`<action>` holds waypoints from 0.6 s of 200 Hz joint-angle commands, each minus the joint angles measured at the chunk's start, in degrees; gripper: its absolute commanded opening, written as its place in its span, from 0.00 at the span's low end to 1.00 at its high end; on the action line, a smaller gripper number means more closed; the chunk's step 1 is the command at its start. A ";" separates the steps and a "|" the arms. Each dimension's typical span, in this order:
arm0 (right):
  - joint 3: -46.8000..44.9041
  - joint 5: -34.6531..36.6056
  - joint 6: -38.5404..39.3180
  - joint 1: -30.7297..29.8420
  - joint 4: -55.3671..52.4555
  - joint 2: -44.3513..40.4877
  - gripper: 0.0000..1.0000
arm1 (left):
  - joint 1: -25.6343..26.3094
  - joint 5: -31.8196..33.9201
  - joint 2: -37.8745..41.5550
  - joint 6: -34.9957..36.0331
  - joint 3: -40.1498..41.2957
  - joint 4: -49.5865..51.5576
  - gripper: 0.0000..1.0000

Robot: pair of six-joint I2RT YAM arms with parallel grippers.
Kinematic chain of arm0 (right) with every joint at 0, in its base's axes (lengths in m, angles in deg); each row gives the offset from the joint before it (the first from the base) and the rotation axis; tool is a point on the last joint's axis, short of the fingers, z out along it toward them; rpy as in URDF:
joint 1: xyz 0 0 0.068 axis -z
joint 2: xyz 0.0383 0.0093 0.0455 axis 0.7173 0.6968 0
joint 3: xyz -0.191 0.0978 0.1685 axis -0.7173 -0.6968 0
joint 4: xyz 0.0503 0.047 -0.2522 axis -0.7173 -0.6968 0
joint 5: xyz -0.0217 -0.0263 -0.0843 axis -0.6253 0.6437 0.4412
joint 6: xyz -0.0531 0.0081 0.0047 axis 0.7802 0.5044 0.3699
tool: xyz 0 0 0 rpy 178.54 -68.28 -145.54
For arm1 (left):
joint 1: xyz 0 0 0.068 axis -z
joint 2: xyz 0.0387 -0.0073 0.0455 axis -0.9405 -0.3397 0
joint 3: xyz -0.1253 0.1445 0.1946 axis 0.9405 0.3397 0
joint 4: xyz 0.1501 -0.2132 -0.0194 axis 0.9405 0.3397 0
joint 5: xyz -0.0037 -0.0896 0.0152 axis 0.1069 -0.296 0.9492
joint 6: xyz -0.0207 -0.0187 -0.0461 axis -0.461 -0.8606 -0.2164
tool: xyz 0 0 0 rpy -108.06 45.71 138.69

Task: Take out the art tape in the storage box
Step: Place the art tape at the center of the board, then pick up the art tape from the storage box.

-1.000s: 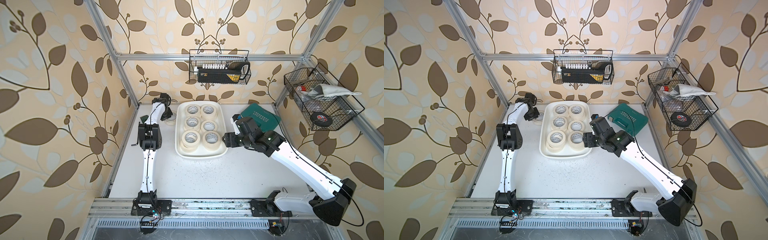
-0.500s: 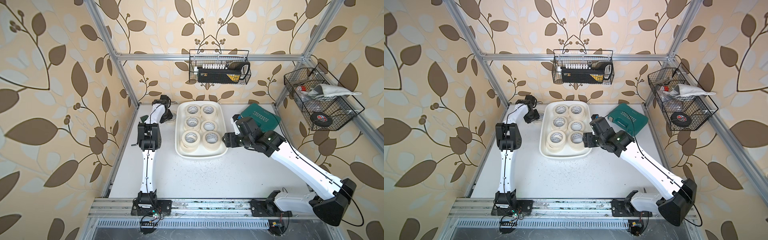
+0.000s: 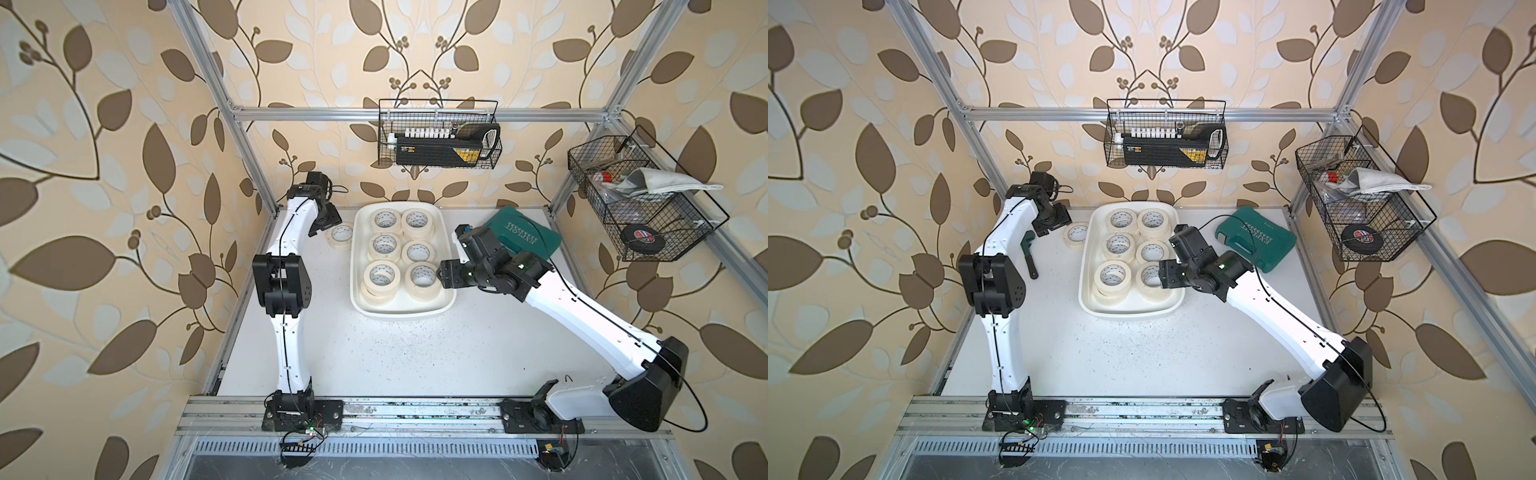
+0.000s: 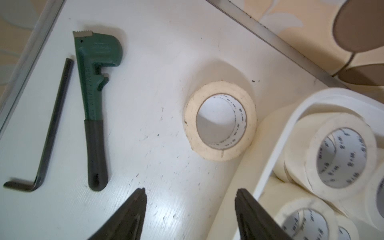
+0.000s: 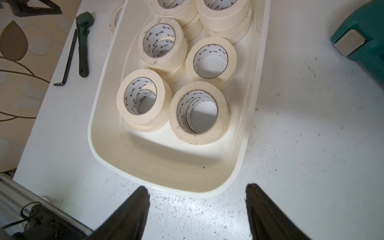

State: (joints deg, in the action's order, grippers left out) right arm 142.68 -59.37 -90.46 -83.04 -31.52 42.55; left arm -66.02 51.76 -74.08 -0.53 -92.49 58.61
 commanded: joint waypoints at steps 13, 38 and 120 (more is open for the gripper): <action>7.50 -0.82 0.14 0.74 0.22 7.15 0.75 | 0.14 -3.53 12.76 0.93 8.95 2.21 0.76; 12.05 -1.33 -0.31 0.87 0.65 13.00 0.75 | 0.62 -3.43 20.67 0.15 15.62 2.22 0.79; 27.76 -1.08 -2.03 1.49 -0.30 31.49 0.75 | 1.55 -6.80 42.72 1.92 35.74 -0.49 0.89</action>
State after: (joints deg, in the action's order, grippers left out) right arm 166.81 -61.01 -91.14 -81.90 -31.17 70.50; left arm -64.80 47.34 -36.90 -0.27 -59.73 59.29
